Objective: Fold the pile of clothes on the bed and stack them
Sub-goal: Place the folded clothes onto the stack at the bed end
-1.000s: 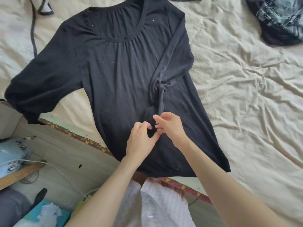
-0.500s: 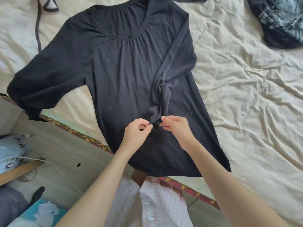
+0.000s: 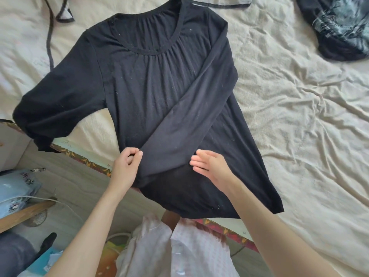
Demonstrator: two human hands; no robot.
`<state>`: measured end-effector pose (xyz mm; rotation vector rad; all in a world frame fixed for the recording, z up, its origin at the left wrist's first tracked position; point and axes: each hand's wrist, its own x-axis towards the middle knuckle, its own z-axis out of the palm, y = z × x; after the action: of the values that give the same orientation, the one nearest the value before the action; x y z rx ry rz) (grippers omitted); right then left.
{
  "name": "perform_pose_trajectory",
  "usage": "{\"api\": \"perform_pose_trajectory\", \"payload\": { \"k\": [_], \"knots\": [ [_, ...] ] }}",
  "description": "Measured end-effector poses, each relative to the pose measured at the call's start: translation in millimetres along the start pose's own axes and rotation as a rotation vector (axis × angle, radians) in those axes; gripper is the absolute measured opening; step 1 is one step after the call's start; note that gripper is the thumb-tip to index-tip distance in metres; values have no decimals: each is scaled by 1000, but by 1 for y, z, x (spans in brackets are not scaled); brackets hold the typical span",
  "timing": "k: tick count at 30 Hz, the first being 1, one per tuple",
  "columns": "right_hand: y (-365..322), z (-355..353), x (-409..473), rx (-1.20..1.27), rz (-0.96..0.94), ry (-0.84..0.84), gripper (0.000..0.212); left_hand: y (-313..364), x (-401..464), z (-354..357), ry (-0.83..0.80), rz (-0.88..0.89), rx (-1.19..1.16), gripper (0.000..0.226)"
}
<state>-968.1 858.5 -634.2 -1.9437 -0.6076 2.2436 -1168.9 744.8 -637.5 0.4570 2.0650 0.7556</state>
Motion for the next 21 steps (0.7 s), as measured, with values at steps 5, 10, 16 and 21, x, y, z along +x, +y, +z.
{"api": "perform_pose_trajectory", "payload": {
  "k": [5,10,16,21],
  "knots": [
    [-38,9,22,207,-42,-4,36,1,13,-17,51,5,0,19],
    [-79,9,42,263,-82,21,35,-6,31,-29,-52,-138,321,10],
    [-126,-2,69,386,-163,47,30,48,58,-12,74,171,716,11],
    [-167,-15,93,527,-146,46,41,122,107,42,-65,378,548,21]
  ]
}}
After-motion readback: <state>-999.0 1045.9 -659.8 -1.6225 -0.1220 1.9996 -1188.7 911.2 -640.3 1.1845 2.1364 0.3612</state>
